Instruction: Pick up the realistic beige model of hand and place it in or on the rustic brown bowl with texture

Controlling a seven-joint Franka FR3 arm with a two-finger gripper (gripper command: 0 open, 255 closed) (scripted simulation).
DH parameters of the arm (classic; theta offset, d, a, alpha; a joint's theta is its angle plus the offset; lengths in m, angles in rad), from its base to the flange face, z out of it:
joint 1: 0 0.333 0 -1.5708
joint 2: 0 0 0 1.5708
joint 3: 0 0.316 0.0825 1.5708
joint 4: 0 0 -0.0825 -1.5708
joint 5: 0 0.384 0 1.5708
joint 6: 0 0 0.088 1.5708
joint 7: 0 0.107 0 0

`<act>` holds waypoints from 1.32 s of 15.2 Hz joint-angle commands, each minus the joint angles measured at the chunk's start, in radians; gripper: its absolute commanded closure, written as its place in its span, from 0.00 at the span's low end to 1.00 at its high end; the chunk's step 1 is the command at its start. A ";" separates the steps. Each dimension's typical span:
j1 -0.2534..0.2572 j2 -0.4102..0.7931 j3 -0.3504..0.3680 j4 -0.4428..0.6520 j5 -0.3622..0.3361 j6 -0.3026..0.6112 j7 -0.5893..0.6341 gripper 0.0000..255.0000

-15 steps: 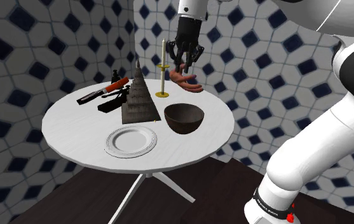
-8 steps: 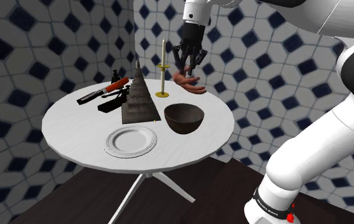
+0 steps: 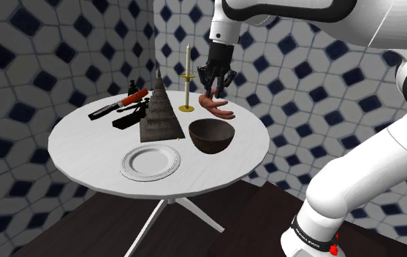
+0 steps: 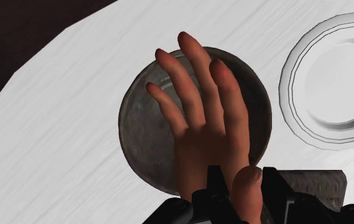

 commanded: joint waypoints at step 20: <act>0.005 -0.030 0.006 -0.154 0.009 0.125 -0.013 0.00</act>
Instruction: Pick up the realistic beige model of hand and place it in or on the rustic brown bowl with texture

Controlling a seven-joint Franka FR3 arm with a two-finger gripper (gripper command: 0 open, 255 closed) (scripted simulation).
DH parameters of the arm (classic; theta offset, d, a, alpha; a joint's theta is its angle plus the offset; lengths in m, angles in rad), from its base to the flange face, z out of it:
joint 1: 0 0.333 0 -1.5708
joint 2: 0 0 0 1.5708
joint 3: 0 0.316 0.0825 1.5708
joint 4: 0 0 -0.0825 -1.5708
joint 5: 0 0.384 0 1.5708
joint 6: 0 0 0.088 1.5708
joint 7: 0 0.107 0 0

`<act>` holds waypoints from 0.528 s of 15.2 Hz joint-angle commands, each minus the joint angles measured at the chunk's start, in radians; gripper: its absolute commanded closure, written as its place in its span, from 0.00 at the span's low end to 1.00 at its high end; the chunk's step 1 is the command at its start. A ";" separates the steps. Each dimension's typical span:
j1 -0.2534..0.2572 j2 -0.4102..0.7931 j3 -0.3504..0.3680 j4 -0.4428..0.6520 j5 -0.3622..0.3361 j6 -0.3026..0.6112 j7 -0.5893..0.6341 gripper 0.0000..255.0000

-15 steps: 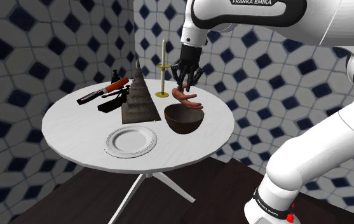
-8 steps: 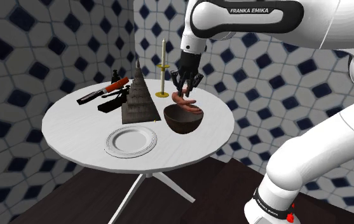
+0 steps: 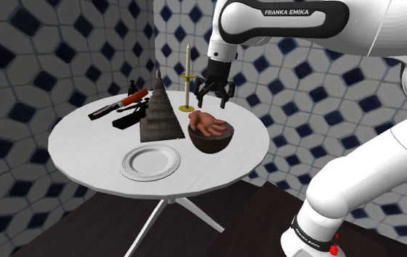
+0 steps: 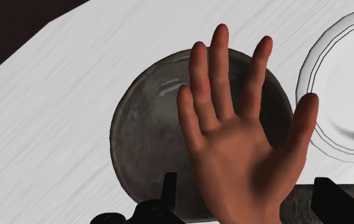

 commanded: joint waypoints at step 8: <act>-0.006 0.025 -0.011 0.150 -0.010 -0.126 0.006 0.00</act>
